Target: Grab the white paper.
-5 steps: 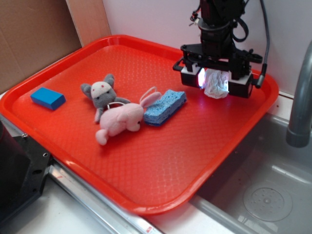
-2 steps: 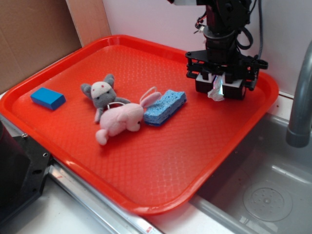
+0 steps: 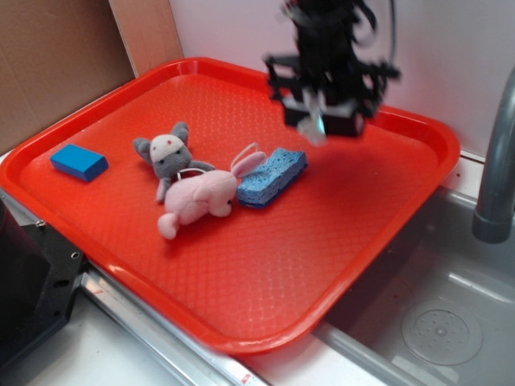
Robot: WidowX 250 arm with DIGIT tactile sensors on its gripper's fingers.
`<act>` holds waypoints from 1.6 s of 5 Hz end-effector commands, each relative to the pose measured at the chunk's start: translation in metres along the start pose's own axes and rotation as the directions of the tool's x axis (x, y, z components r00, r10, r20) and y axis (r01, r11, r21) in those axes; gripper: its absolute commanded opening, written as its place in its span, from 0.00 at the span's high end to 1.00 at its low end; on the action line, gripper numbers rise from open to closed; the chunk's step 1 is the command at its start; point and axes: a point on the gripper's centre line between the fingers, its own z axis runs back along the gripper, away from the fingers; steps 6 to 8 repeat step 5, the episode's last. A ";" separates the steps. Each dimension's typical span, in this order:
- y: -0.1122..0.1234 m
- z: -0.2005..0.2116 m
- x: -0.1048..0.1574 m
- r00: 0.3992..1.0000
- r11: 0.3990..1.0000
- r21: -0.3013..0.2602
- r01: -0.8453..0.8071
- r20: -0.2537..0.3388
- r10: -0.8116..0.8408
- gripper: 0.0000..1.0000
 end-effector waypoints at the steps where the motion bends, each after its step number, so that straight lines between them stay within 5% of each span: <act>1: 0.054 0.088 -0.029 0.999 0.999 -0.025 -0.043 0.011 0.043 1.00; 4: 0.115 0.123 -0.089 1.000 1.000 0.011 -0.016 -0.011 0.016 1.00; 8: 0.116 0.115 -0.086 0.999 0.999 0.020 -0.033 -0.025 0.033 1.00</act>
